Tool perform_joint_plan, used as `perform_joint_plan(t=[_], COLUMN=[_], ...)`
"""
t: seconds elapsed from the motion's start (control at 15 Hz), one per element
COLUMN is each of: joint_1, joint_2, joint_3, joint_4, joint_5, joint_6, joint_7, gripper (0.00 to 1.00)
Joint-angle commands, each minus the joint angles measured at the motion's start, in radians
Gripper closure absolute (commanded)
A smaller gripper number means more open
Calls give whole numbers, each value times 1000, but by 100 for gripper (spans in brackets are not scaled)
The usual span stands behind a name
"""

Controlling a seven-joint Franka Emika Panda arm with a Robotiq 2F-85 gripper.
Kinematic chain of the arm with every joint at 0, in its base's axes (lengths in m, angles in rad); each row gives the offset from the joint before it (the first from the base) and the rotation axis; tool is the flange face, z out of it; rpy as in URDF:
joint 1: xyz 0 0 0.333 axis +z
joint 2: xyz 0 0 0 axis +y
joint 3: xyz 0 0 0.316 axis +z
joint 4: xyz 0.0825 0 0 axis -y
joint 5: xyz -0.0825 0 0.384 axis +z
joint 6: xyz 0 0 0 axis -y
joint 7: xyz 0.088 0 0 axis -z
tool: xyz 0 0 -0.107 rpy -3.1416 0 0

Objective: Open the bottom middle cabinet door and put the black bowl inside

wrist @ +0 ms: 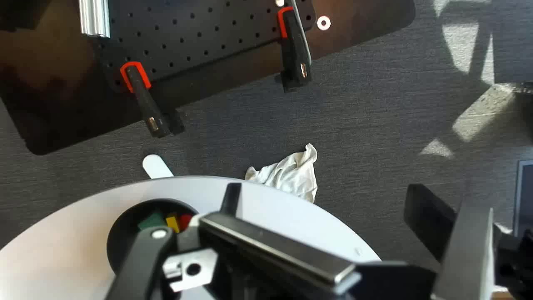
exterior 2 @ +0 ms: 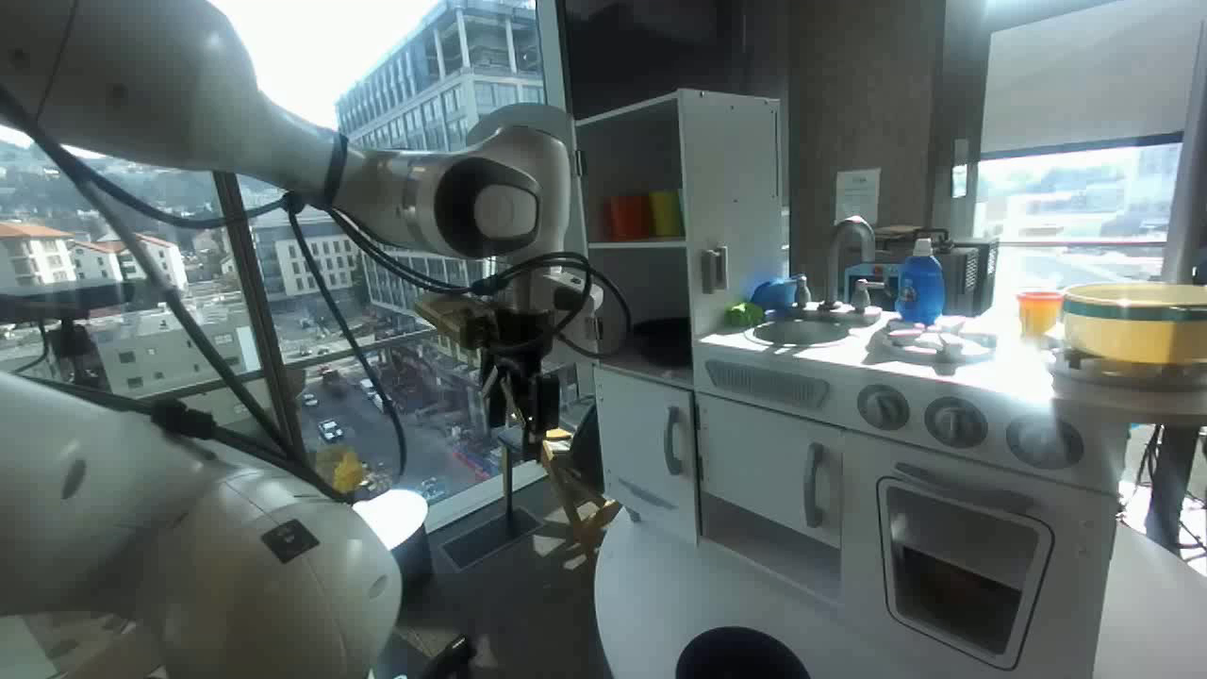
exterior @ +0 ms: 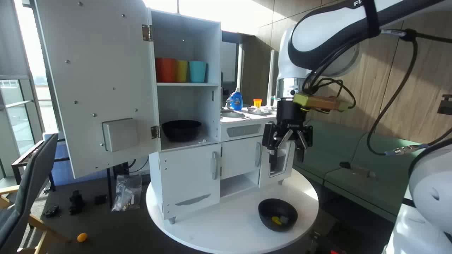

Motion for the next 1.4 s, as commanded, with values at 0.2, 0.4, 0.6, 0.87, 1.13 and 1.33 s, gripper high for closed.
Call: perform_joint_plan(t=[0.2, 0.4, 0.6, 0.87, 1.13, 1.33], joint_1=[-12, -12, -7, 27, 21, -13], joint_2=[-2, -2, 17, 178, 335, 461], joint_3=[10, 10, 24, -44, -100, -150], joint_4=[7, 7, -33, -41, -53, -56], joint_5=[6, 6, 4, 8, 1, -2], joint_6=[-3, -3, 72, 179, 426, 568], joint_7=[-7, -7, -15, -229, -420, -461], gripper=[0, 0, 0, 0, 0, 0])
